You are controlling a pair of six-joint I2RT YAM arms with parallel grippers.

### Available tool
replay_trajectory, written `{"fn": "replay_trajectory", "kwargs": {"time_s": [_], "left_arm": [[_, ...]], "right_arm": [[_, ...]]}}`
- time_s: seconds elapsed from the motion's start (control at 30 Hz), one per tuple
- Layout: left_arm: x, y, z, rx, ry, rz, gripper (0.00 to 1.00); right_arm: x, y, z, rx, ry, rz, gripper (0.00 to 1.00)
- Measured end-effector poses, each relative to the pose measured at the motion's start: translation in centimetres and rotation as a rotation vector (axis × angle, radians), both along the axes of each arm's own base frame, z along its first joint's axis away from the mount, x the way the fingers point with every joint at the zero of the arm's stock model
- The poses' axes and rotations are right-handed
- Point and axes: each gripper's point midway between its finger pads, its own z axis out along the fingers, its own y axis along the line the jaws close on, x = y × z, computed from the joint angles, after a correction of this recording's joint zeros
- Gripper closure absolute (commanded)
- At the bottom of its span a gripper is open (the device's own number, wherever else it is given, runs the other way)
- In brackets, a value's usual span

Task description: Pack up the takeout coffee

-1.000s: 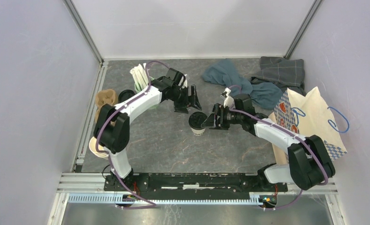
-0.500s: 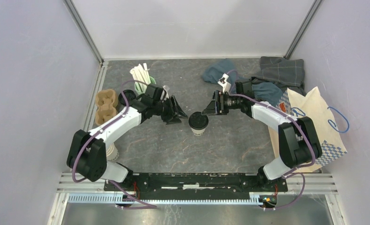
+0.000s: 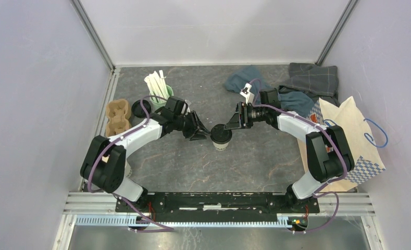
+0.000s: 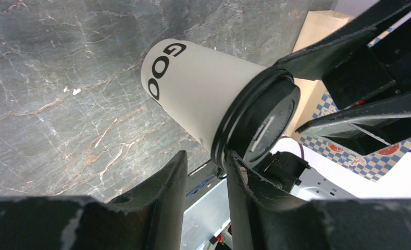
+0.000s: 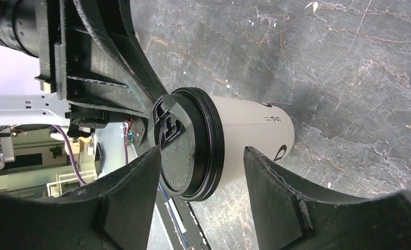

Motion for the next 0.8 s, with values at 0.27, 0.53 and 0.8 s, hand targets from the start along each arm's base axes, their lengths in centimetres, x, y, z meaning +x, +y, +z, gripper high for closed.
{"fn": "replay_trajectory", "kwargs": {"time_s": [0.27,0.53,0.8], "left_arm": [[0.0,-0.3,-0.6,-0.003,0.019,-0.012,0.63],[0.1,-0.7,-0.9,0.026,0.016,-0.024,0.65],[0.0,-0.9,-1.4,0.012,-0.031,-0.048,0.66]], "right_arm": [[0.0,0.0,-0.3,0.004,-0.005,-0.002,0.4],[-1.4,-0.7,-2.6,0.045,0.039,-0.039,0.41],[-1.9,-0.9,-2.9,0.125,0.013,-0.054,0.4]]}}
